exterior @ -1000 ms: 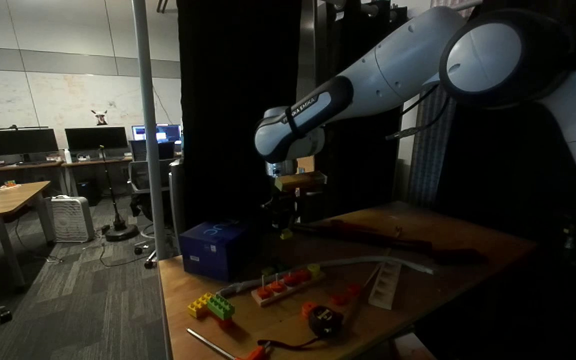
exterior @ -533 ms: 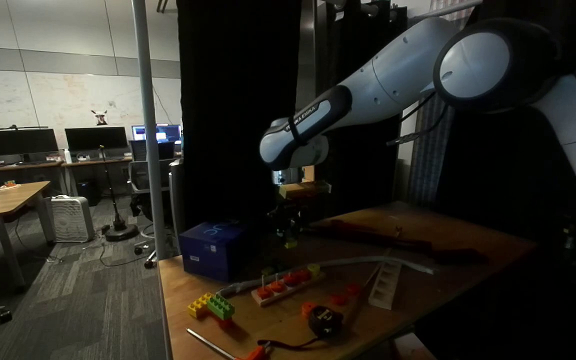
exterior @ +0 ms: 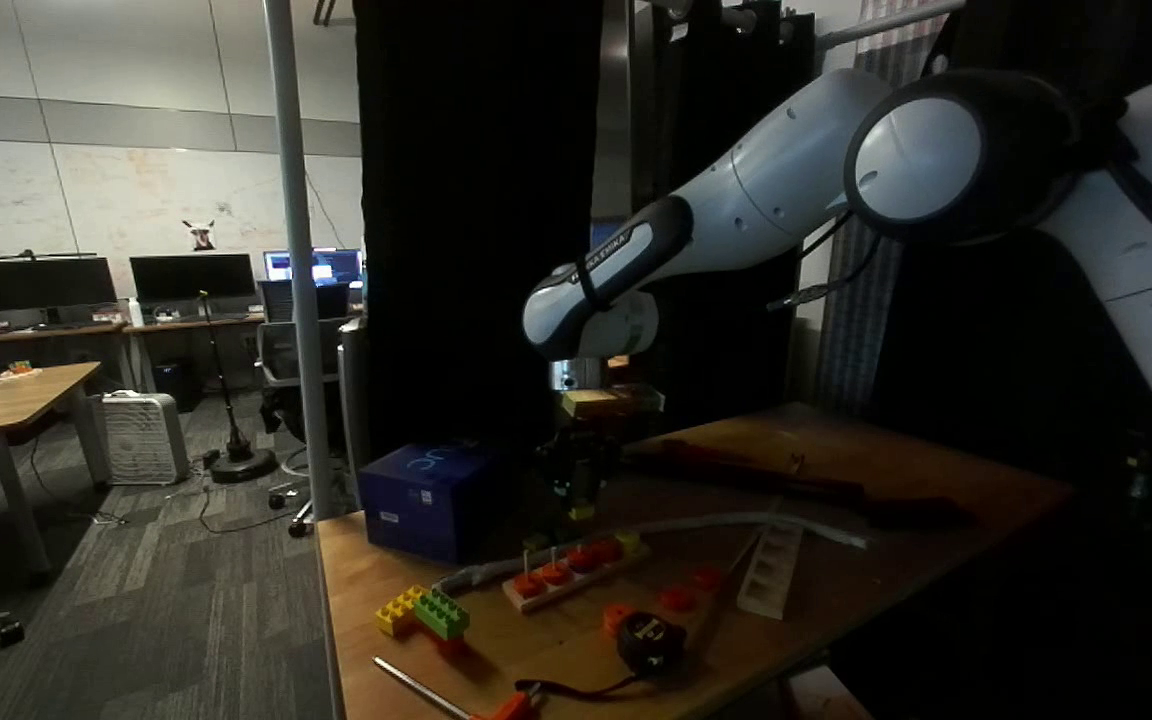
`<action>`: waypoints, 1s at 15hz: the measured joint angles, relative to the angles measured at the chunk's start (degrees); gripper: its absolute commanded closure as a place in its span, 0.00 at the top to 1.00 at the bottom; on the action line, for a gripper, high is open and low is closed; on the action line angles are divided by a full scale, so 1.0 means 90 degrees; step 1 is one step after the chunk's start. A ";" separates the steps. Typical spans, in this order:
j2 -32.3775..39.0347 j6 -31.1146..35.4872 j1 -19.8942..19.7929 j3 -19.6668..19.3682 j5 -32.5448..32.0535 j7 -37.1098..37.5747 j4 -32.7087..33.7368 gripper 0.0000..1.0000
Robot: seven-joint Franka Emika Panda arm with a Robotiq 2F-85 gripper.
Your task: Move the yellow square block to the right
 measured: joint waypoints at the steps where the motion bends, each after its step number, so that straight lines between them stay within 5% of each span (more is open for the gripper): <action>1: 0.0037 0.0001 -0.0029 0.0002 0.0052 -0.0053 0.0003 0.23; 15: 0.0738 -0.0007 -0.0128 0.0138 0.0167 -0.0278 0.0724 0.23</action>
